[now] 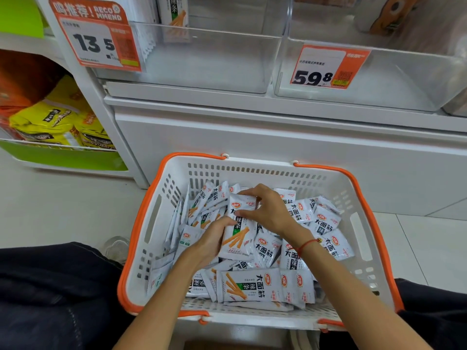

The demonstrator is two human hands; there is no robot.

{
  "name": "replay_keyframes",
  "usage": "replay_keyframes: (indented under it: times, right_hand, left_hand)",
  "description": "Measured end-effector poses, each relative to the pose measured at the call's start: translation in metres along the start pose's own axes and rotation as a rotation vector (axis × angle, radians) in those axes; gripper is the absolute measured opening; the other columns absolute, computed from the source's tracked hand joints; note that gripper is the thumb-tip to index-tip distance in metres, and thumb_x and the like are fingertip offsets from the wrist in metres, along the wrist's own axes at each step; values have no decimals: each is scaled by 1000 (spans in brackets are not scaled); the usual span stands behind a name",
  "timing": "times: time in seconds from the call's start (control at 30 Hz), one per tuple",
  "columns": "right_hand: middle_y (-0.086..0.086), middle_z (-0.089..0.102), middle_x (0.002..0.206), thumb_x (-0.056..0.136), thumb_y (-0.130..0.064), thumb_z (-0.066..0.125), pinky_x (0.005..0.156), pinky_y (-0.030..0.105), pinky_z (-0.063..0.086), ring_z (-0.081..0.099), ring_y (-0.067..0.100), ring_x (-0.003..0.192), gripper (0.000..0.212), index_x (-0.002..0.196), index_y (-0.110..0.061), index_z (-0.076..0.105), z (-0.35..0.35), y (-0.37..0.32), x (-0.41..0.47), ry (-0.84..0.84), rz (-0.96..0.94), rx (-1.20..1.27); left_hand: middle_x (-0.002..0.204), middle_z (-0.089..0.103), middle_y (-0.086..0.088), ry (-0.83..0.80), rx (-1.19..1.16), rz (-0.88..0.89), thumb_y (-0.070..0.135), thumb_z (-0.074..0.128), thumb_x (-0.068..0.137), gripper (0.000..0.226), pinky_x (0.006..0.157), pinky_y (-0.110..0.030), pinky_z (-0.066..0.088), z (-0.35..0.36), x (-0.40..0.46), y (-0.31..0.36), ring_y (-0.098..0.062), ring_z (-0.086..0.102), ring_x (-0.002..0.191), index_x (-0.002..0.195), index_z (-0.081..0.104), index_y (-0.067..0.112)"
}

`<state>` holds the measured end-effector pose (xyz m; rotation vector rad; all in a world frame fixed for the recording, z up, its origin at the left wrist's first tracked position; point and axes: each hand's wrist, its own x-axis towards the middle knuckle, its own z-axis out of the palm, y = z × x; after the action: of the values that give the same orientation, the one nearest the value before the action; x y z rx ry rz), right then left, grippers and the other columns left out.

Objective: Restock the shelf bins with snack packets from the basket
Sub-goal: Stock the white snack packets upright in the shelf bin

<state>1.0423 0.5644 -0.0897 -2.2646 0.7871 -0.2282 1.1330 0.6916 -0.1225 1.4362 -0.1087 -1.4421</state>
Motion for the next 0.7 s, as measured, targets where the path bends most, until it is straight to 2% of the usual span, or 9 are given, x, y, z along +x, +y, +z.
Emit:
replay_keyframes:
  times: [0.1,0.2,0.23,0.3,0.37,0.4,0.53,0.6,0.7]
  right_hand:
    - [-5,52,106,78,-40,74,75,31,50,57,13,89,58,129,-22,54,3,2,-4,40,-16,-50]
    - [-7,51,99,86,-33,66,72,30,50,56,14,82,30,110,-19,55,-5,3,-5,139,79,-54]
    - [-6,53,94,87,-30,66,74,30,50,56,15,82,20,100,-18,56,-9,4,-5,16,123,-110]
    - [-6,55,89,84,-30,69,78,29,50,57,18,86,20,94,-15,61,-11,3,-12,-489,197,-295]
    - [-1,59,102,78,-38,74,73,27,47,60,21,93,42,110,-14,64,-3,0,-28,-923,279,-484]
    - [2,58,113,76,-40,76,73,27,45,59,23,101,52,118,-14,61,4,1,-35,-1013,290,-574]
    - [6,55,126,79,-38,73,85,31,41,50,23,104,56,125,-9,58,11,10,-46,-899,215,-519]
    - [2,63,105,81,-35,73,85,31,44,53,20,93,49,119,-6,63,1,16,-42,-783,209,-351]
    - [-4,52,58,81,-27,75,56,18,41,49,7,53,34,94,3,68,-22,17,-32,-627,209,-107]
  left_hand:
    - [68,65,-6,-9,-37,12,15,42,95,21,58,-27,50,-5,-2,-2,-17,60,57,92,62,9]
    - [75,63,-9,92,-86,40,20,41,95,22,60,-29,48,-15,-4,-1,-21,60,62,92,62,14]
    - [77,62,-10,137,-108,63,20,40,95,21,62,-30,47,-18,-4,0,-22,59,64,92,60,16]
    - [79,62,-10,209,-182,103,19,39,94,20,64,-32,47,-24,-3,5,-24,58,67,92,58,17]
    - [81,63,-10,240,-259,126,19,38,93,21,64,-31,45,-25,-4,11,-24,57,68,89,59,19]
    - [81,62,-9,244,-290,138,19,39,93,21,64,-31,45,-25,-6,14,-24,56,68,87,59,20]
    - [79,62,-7,226,-307,188,21,41,94,20,61,-29,44,-22,-9,23,-21,56,65,84,59,20]
    - [78,61,-7,224,-261,194,22,44,94,17,57,-26,47,-23,-7,22,-18,59,59,89,59,19]
    - [81,62,-7,240,-198,216,22,44,96,18,49,-23,51,-27,-6,19,-18,61,62,107,57,16]
